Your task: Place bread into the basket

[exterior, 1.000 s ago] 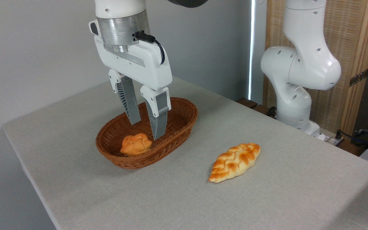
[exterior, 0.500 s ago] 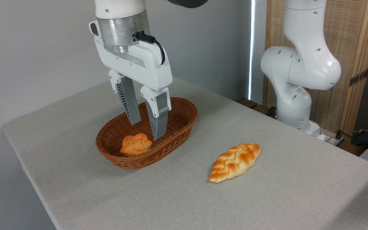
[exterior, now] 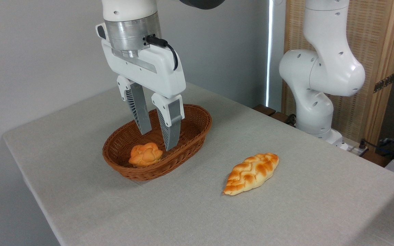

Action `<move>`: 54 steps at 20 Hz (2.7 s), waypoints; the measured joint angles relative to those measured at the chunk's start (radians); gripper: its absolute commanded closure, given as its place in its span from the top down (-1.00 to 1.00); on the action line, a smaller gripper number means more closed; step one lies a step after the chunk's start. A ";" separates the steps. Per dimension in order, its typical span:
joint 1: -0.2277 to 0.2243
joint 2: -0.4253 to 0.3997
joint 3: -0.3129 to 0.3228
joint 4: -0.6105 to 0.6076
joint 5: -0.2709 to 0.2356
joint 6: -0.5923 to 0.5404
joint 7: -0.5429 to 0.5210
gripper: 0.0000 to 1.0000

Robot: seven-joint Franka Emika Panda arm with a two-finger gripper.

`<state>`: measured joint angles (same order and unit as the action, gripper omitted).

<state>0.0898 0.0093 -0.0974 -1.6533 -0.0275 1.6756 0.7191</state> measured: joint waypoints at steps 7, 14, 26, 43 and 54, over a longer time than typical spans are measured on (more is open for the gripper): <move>0.000 0.000 0.000 0.000 0.000 -0.002 0.002 1.00; 0.000 -0.052 0.002 -0.073 0.000 -0.020 0.022 1.00; 0.002 -0.189 0.070 -0.256 0.000 -0.020 0.120 1.00; -0.004 -0.313 0.088 -0.445 0.000 0.026 0.178 1.00; -0.004 -0.331 0.090 -0.557 0.000 0.163 0.178 1.00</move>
<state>0.0862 -0.3213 -0.0071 -2.2101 -0.0273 1.8387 0.8970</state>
